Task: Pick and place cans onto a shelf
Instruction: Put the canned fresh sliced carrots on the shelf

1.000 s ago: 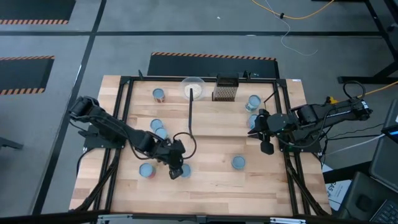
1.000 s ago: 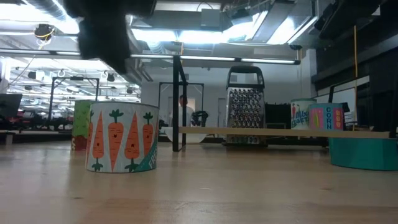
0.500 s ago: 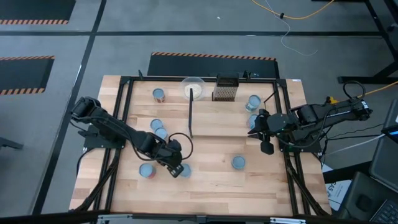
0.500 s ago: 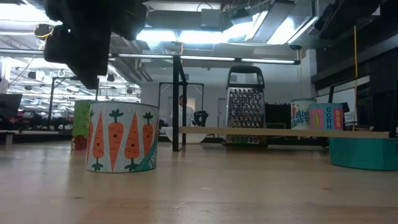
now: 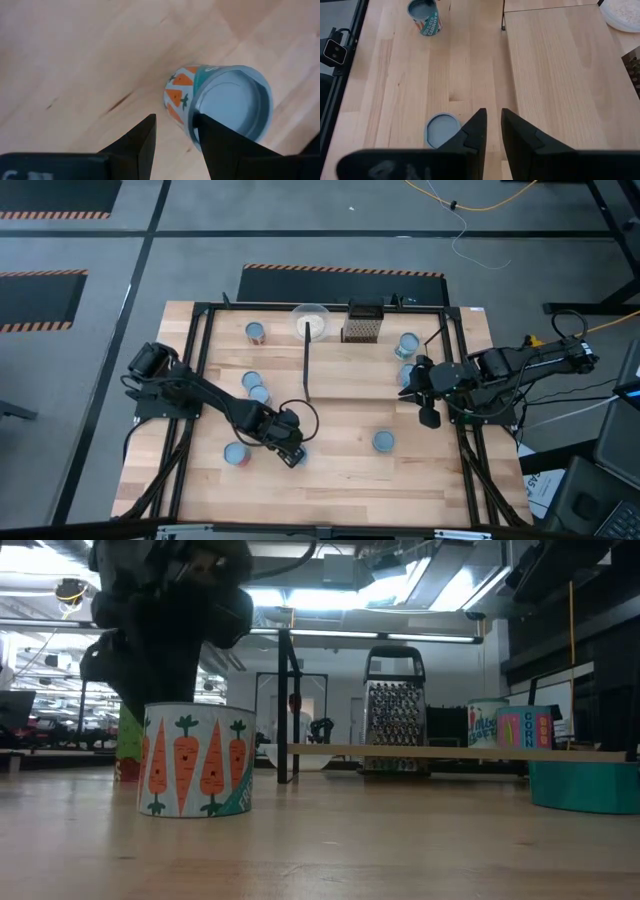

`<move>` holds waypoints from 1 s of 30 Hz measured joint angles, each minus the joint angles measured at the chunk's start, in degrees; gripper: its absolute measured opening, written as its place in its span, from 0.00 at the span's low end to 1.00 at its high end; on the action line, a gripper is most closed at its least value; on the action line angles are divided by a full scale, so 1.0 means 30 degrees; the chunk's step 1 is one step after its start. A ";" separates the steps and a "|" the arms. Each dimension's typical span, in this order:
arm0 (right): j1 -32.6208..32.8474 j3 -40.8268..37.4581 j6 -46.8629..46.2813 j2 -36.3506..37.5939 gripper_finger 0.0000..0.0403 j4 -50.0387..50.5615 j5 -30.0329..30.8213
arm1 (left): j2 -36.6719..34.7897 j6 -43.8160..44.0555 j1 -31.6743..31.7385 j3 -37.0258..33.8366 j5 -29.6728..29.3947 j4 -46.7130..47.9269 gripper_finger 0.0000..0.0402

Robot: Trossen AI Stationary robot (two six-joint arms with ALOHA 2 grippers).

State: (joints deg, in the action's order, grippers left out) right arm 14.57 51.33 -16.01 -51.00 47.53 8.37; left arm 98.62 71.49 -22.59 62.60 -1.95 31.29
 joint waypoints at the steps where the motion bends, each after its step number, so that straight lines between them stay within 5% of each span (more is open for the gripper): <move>1: 0.0000 0.0000 0.0000 -0.0007 0.15 0.0011 0.0005 | 0.0102 -0.0006 -0.0004 0.0012 -0.0009 -0.0063 0.34; 6: 0.0000 0.0000 0.0000 -0.0007 0.15 0.0000 0.0001 | 0.0315 -0.0736 -0.0007 0.0013 -0.0181 -0.0286 0.31; 13: 0.0000 0.0000 -0.0058 -0.0007 0.15 0.0000 -0.0001 | 0.0315 -0.2349 -0.0016 0.0019 -0.1077 -0.0417 0.14; 18: 0.0000 0.0000 -0.0042 -0.0007 0.15 -0.0003 -0.0003 | 0.0341 -0.6334 0.0379 0.0008 -0.1622 -0.1440 0.02; 30: 0.0000 0.0000 -0.0022 -0.0007 0.15 -0.0058 0.0001 | 0.0410 -1.4730 0.3531 -0.0061 -0.0773 -0.4494 0.01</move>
State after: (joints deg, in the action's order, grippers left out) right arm 14.57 51.33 -16.08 -51.03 47.35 8.37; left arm 99.85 27.30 -12.00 62.41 -4.27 17.81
